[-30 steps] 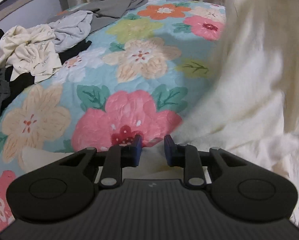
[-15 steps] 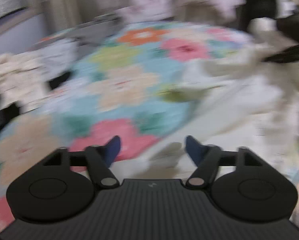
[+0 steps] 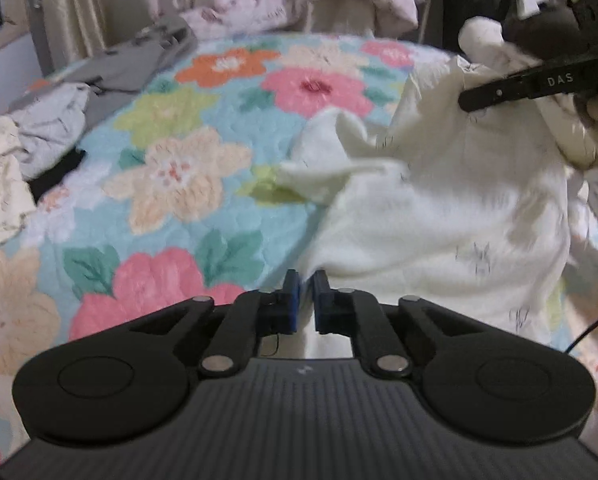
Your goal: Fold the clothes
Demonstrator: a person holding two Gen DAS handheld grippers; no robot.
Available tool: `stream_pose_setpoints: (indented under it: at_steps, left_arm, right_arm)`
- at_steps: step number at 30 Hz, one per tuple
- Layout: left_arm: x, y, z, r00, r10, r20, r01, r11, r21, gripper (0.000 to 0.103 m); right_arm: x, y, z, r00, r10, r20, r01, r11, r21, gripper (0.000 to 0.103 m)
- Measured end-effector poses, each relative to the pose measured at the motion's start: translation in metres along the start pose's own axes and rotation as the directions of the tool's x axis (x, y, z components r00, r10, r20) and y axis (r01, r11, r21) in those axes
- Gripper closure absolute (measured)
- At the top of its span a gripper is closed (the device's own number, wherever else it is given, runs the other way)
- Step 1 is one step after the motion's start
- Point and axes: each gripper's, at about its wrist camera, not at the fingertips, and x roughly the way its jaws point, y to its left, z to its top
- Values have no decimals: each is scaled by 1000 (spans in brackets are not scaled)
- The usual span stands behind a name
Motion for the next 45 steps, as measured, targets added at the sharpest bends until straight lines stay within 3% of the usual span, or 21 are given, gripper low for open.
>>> stream_pose_setpoints:
  at_steps: [5,9,12,15,17,18,21,24,26,28,31,33,34,35,36,40,42,45]
  left_arm:
    - [-9,19,17,993,92,69,-93,996,7,101]
    - [-11,49,26,987,117,107,-106,989,-105,101]
    - [-9,62,34,994,40,102,-23,986,-163,98]
    - [9,67,41,994,-87,60,100,956,-275,90]
    - [28,67,43,987,-158,27,157,917,-367,64]
    - [38,65,44,981,-195,15,184,897,-401,63]
    - [62,52,47,964,-262,-32,224,875,-430,62]
    - [80,40,54,959,-277,-56,228,876,-425,61]
    - [92,31,60,955,-285,-78,229,881,-414,42]
    - [105,22,64,949,-292,-121,227,896,-383,33]
    - [122,18,65,946,-285,-157,208,901,-380,32]
    - [134,15,66,943,-279,-180,195,904,-381,34]
    - [134,14,67,946,-273,-177,194,909,-368,42]
    - [133,13,68,949,-265,-171,193,916,-352,87]
    - [132,12,70,950,-260,-173,193,925,-326,101]
    - [115,7,74,971,-198,-135,163,959,-231,101]
    - [105,7,79,980,-166,-107,144,971,-189,101]
    - [89,18,89,991,-116,-60,104,979,-176,101]
  right_arm:
    - [7,13,43,994,61,86,-62,998,3,90]
    - [25,30,79,994,57,98,-49,995,-89,91]
    - [29,38,92,992,71,103,-60,992,-107,91]
    - [25,38,79,995,41,85,-34,995,-89,91]
    - [25,33,62,999,13,52,-8,996,-87,91]
    - [26,29,52,1000,0,31,2,997,-75,91]
    - [29,14,33,1000,-13,-26,12,999,-38,91]
    - [31,1,21,998,-27,-64,26,999,-20,90]
    - [34,-7,19,997,-28,-72,27,1000,-6,90]
    - [38,-14,16,997,-8,-75,9,1000,19,89]
    - [45,-20,12,996,10,-87,-7,999,40,88]
    - [50,-21,8,995,11,-102,-7,999,36,87]
    - [51,-21,7,994,12,-107,-8,999,33,87]
    - [52,-20,6,994,13,-112,-9,999,31,87]
    - [54,-20,4,993,13,-115,-10,1000,27,87]
    - [61,-15,1,992,-1,-127,0,1000,-9,88]
    - [59,-8,4,988,48,-144,-56,997,-53,94]
    - [55,4,22,993,65,-97,-72,995,-75,94]
